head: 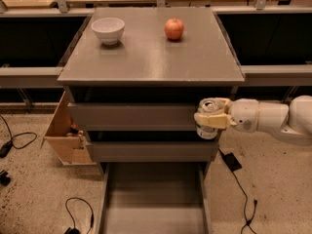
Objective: Pick 7up can from bottom drawer and place on counter
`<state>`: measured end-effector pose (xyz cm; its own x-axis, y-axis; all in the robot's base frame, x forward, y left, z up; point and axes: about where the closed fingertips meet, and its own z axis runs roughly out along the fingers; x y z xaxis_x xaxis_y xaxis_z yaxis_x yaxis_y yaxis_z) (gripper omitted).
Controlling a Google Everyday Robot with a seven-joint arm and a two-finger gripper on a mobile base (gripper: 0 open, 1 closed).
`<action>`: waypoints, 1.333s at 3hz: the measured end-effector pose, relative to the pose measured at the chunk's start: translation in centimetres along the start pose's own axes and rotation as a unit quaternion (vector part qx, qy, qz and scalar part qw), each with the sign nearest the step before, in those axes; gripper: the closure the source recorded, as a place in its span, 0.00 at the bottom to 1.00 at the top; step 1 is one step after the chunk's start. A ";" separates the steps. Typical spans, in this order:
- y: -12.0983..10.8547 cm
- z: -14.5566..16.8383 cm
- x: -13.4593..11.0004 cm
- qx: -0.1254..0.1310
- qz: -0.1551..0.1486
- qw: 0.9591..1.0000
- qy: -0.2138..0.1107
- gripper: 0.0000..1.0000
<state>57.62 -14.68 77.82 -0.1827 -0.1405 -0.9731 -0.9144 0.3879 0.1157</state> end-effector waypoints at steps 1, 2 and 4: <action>-0.6 -1.8 -6.1 0.039 -0.008 0.999 -0.015 1.00; -2.4 -2.9 -11.5 0.070 -0.010 0.997 -0.036 1.00; -8.6 -0.9 -20.4 0.096 -0.021 0.990 -0.100 1.00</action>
Offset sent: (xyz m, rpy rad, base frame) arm 0.0614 -0.0414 0.1828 0.0616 -0.1085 -0.2341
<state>68.91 -15.99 96.83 -0.0544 0.0154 -0.9984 -0.8307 0.5541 0.0538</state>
